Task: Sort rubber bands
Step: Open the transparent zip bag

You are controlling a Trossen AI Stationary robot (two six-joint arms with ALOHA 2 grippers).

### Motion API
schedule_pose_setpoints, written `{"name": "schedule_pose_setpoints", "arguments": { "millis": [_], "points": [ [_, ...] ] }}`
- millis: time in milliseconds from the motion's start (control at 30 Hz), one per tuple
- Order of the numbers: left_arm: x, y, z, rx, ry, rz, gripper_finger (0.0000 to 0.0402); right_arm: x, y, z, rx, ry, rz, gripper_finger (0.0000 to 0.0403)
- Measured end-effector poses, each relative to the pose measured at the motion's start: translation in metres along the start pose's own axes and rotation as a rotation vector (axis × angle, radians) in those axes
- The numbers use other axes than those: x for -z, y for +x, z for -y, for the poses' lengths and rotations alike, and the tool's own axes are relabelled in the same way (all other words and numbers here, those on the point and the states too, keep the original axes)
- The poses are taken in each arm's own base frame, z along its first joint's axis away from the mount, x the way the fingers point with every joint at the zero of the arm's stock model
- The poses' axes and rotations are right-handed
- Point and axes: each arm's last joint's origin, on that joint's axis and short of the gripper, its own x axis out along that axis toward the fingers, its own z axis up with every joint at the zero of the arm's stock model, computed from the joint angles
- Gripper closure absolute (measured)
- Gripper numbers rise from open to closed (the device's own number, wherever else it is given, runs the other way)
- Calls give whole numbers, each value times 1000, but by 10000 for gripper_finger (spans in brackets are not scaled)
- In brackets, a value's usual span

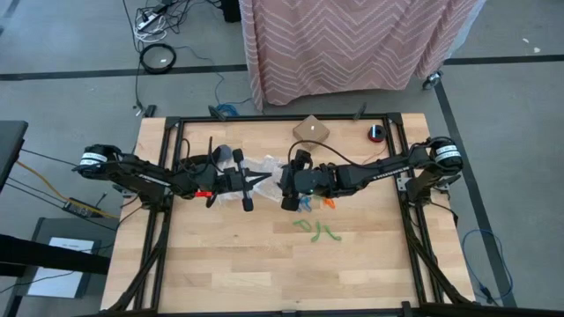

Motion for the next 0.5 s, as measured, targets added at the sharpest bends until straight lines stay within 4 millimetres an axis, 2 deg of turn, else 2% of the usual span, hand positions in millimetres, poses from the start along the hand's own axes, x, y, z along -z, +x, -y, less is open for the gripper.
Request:
{"name": "schedule_pose_setpoints", "arguments": {
  "millis": [100,233,500],
  "points": [
    [0,0,0,-1,-15,0,402,-1,-1,0,38,1,5,112],
    [1,0,0,0,-33,-5,402,-1,-1,1,49,1,8,72],
    [1,0,0,2,-45,-6,402,-1,-1,1,50,-21,6,53]
  ]
}}
